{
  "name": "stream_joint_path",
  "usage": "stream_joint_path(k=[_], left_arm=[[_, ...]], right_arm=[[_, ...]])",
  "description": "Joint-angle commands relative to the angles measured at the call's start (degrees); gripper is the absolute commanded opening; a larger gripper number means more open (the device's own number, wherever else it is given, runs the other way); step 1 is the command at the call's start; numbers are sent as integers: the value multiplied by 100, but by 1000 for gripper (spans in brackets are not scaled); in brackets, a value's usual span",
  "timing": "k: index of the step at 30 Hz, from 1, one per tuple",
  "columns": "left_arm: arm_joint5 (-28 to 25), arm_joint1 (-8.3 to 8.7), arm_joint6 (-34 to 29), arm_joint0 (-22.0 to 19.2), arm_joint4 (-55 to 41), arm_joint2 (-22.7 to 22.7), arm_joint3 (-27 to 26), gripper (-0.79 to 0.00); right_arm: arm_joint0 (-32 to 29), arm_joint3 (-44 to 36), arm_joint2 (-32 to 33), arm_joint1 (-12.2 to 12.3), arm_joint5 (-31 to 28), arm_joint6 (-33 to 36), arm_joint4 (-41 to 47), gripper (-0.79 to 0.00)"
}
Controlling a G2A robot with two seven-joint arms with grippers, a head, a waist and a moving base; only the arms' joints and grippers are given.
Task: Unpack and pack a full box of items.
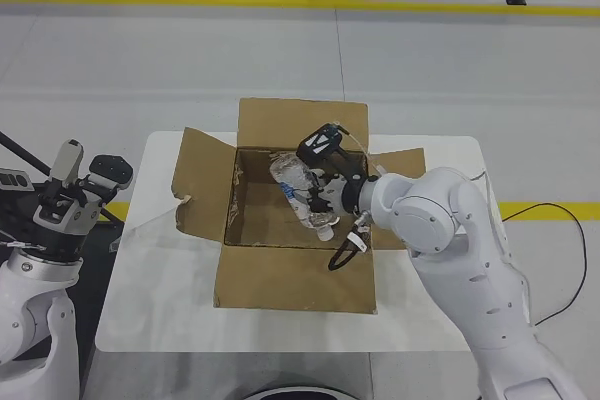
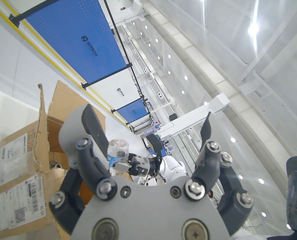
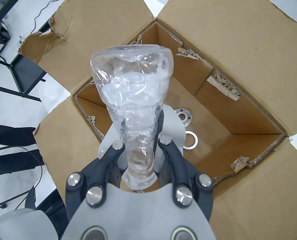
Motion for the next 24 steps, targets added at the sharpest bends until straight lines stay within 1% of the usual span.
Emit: stream_joint_path(k=[1,6,17,24], left_arm=[[0,0,0,0,0,0,0,0],[0,0,0,0,0,0,0,0],[0,0,0,0,0,0,0,0],[0,0,0,0,0,0,0,0]], right_arm=[[0,-35,48,10,57,-11,26,-785],[-60,-202,287,63,185,71,52,-785],[-279,-833,1126,237,274,480,414,-785],[-512,-1315,1798,372,540,710,345,-785]])
